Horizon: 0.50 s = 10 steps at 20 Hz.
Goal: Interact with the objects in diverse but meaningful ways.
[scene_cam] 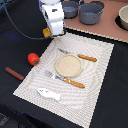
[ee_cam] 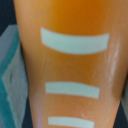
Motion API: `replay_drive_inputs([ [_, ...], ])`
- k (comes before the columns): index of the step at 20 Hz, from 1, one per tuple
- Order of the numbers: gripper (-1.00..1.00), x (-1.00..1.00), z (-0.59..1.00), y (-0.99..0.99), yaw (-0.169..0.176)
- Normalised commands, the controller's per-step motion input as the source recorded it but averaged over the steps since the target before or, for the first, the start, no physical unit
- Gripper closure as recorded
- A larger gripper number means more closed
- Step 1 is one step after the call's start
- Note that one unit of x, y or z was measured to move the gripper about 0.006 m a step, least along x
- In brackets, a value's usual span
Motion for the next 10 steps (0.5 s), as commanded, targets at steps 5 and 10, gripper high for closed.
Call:
replay_drive_inputs([
  [5, 1.0, 0.0, -0.16, 0.12, -0.006],
  [10, -1.0, 0.0, -0.09, 0.08, 0.0],
])
